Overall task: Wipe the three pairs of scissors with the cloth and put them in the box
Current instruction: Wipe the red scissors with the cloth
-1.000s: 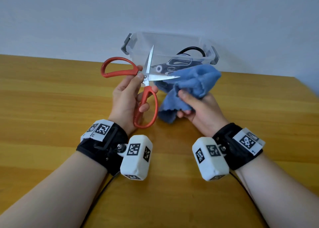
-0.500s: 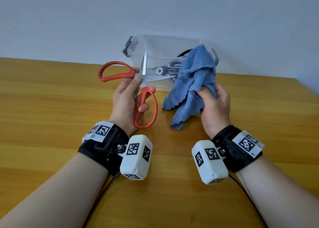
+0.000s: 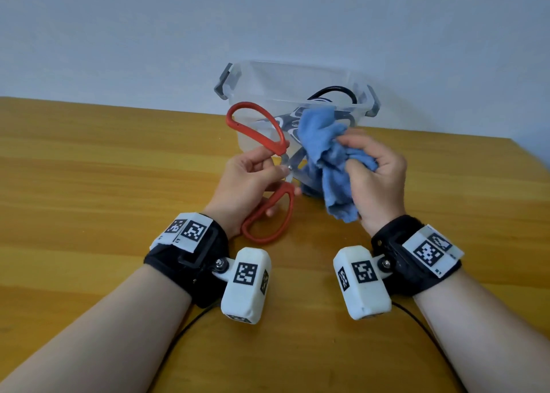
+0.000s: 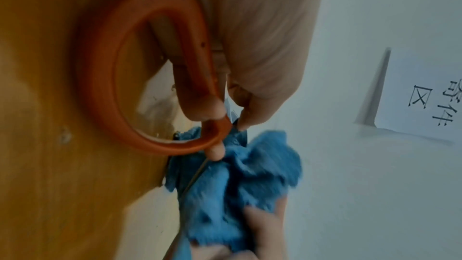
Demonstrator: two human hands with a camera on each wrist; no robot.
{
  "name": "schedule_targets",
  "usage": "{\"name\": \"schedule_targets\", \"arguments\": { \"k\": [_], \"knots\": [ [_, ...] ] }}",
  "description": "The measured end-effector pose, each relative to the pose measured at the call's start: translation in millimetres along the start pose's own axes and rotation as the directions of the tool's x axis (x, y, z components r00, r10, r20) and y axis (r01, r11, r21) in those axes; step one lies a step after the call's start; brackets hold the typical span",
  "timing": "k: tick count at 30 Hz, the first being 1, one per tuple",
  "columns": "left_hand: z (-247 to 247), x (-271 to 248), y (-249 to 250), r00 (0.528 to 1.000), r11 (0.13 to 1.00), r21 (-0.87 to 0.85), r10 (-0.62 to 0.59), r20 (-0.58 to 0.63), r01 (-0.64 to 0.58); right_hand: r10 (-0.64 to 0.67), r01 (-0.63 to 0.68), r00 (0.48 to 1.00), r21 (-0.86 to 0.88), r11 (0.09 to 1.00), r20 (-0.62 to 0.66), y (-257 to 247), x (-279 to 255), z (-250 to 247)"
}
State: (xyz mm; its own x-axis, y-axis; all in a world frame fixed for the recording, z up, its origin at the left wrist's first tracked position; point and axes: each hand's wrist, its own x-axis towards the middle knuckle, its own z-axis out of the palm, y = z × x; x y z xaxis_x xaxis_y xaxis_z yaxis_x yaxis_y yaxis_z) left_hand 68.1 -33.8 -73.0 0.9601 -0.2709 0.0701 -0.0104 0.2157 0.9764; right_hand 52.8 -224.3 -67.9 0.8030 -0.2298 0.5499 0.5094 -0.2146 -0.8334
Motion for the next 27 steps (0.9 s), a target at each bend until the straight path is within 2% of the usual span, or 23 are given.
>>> {"name": "schedule_targets", "arguments": {
  "k": [2,4,7,9,14,17,20,22,24,25,27],
  "knots": [
    [-1,1,-3,1.0,1.0,0.023,0.019,0.003,-0.019,0.014,-0.016,0.985,0.012,1.0,0.173,-2,-2,3],
    [-1,1,-2,0.999,0.998,0.049,0.033,0.019,-0.034,0.033,-0.035,0.963,0.005,0.999,0.269,-2,-4,6],
    [0,0,-1,0.996,0.994,0.099,0.049,0.07,-0.055,0.003,0.056,0.958,-0.194,0.979,0.288,0,-6,12],
    [0,-1,0,0.995,0.989,0.14,0.039,0.089,-0.051,0.006,0.073,0.957,-0.261,0.963,0.289,1,-5,13],
    [0,0,-2,0.995,0.969,0.247,0.007,0.097,-0.031,0.052,-0.009,0.983,-0.234,0.972,0.177,3,-5,12],
    [1,-2,-2,0.996,0.968,0.249,0.017,0.091,-0.04,0.111,-0.109,0.994,-0.207,0.972,-0.002,10,-3,10],
    [2,-4,1,0.995,0.975,0.214,0.032,0.094,-0.052,0.183,-0.212,0.949,-0.093,0.973,-0.256,21,3,2],
    [2,-3,2,0.997,0.981,0.191,0.032,0.067,-0.044,0.241,-0.245,0.902,0.037,0.969,-0.357,21,6,-2],
    [1,-2,0,0.999,0.985,0.167,0.041,0.023,-0.044,0.264,-0.217,0.893,0.167,0.962,-0.365,17,5,-2],
    [0,-1,-1,0.999,0.985,0.164,0.045,0.004,-0.046,0.252,-0.192,0.912,0.206,0.96,-0.325,13,3,0],
    [0,1,-2,0.998,0.983,0.178,0.056,-0.013,-0.052,0.148,-0.135,0.981,0.114,0.984,-0.121,7,-2,4]
  ]
}}
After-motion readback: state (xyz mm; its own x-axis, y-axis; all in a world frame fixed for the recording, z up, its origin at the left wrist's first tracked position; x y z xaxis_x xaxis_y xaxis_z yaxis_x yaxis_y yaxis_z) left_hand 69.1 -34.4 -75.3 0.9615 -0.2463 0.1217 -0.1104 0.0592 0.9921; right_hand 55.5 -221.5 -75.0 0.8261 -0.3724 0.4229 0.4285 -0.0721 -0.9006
